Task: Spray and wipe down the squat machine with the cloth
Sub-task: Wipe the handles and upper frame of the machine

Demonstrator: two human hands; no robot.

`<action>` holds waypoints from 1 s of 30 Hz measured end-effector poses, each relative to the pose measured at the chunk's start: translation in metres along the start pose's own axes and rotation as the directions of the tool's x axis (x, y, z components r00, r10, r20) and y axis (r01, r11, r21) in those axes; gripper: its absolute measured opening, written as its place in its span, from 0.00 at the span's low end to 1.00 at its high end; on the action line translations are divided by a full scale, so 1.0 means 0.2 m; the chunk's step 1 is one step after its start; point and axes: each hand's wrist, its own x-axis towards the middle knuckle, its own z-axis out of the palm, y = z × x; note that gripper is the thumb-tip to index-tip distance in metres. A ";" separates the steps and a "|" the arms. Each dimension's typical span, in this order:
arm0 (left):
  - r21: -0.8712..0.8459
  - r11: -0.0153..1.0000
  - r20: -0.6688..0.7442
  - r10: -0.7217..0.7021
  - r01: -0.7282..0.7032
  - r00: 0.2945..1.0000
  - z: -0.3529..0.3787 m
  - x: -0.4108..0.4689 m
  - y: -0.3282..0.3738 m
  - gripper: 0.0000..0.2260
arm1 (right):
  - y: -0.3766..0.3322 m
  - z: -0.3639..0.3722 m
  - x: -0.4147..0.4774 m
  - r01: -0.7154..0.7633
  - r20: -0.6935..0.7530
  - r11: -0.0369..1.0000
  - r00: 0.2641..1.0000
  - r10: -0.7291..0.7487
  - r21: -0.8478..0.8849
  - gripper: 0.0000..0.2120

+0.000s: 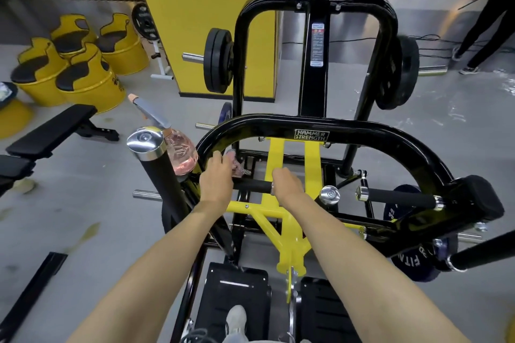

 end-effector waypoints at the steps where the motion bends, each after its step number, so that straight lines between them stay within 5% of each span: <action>1: 0.038 0.999 0.009 0.010 -0.010 1.000 0.00 0.01 -0.01 0.17 | 0.00 -0.01 0.01 -0.003 0.015 1.000 1.000 0.003 0.003 0.13; 5: 0.100 0.995 0.050 -0.022 0.017 0.999 0.08 0.02 -0.08 0.20 | 0.02 0.00 0.01 -0.027 -0.008 0.999 1.000 0.027 0.019 0.14; 11: -0.302 0.933 0.045 -0.193 0.198 0.980 0.16 -0.04 0.03 0.22 | 0.04 0.02 0.03 -0.052 -0.006 0.997 0.999 0.053 0.061 0.15; 19: -0.506 0.846 0.227 -0.059 0.170 0.972 0.17 -0.03 0.32 0.10 | 0.05 0.06 0.03 -0.048 -0.060 0.992 0.997 0.056 0.121 0.14; 26: -0.807 0.389 0.369 -0.256 0.444 0.894 0.14 0.10 0.37 0.06 | 0.06 0.09 0.04 -0.102 -0.043 0.958 0.992 0.117 0.268 0.09; 30: -0.617 0.700 0.413 -0.100 0.359 0.905 0.19 0.21 0.36 0.07 | 0.05 0.09 0.03 -0.101 -0.087 0.977 0.989 0.119 0.189 0.09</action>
